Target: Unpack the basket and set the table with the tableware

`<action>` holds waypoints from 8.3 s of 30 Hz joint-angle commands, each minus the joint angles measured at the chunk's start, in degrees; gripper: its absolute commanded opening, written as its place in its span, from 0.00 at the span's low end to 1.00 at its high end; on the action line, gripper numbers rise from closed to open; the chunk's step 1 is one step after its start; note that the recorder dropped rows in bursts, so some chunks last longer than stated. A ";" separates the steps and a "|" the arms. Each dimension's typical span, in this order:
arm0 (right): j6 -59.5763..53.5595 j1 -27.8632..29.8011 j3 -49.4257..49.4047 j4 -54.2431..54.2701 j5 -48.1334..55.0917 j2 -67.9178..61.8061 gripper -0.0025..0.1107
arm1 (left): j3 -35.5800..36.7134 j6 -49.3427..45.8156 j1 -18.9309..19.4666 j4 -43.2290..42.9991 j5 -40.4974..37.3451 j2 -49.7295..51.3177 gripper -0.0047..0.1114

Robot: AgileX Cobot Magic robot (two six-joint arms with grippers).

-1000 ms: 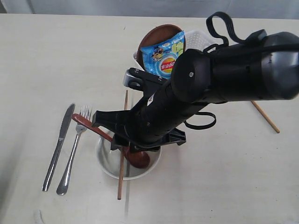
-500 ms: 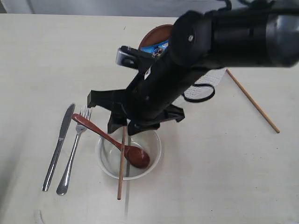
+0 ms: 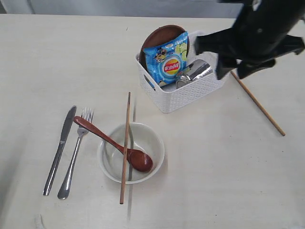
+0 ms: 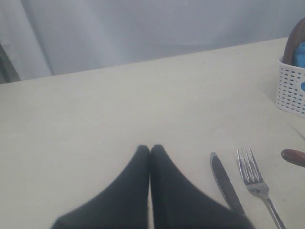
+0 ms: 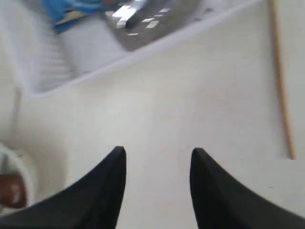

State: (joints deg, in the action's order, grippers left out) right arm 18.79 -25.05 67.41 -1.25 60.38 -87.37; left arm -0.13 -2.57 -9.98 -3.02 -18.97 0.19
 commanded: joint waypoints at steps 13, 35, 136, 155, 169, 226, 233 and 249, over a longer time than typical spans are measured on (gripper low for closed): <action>-25.50 18.92 -0.82 -5.30 -10.40 -20.02 0.39 | 0.13 0.02 0.14 0.08 0.37 -0.19 0.04; -27.78 18.76 2.55 -8.25 -15.07 -32.05 0.02 | 0.13 0.02 0.14 0.08 0.37 -0.19 0.04; -20.10 -15.67 -11.49 48.68 -26.63 -16.42 0.02 | 0.13 0.02 0.14 0.08 0.37 -0.19 0.04; -22.83 -15.67 -10.75 48.30 -24.91 -17.60 0.42 | 0.13 0.02 0.14 0.08 0.37 -0.19 0.04; -27.63 -17.37 -8.81 48.41 -22.89 -16.86 0.43 | 0.13 0.02 0.14 0.08 0.37 -0.19 0.04; 1.17 -7.80 9.95 -10.14 -4.22 -7.02 0.43 | 0.13 0.02 0.14 0.08 0.37 -0.19 0.04; -1.64 -7.74 16.03 -8.94 0.23 -14.48 0.43 | 0.13 0.02 0.14 0.08 0.37 -0.19 0.04; -3.72 -4.31 33.87 -7.27 9.58 -32.67 0.52 | 0.13 0.02 0.14 0.08 0.37 -0.19 0.04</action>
State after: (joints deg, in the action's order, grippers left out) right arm 13.75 -31.97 97.75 -9.70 69.20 -117.20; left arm -0.13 -2.57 -9.98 -3.02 -18.97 0.19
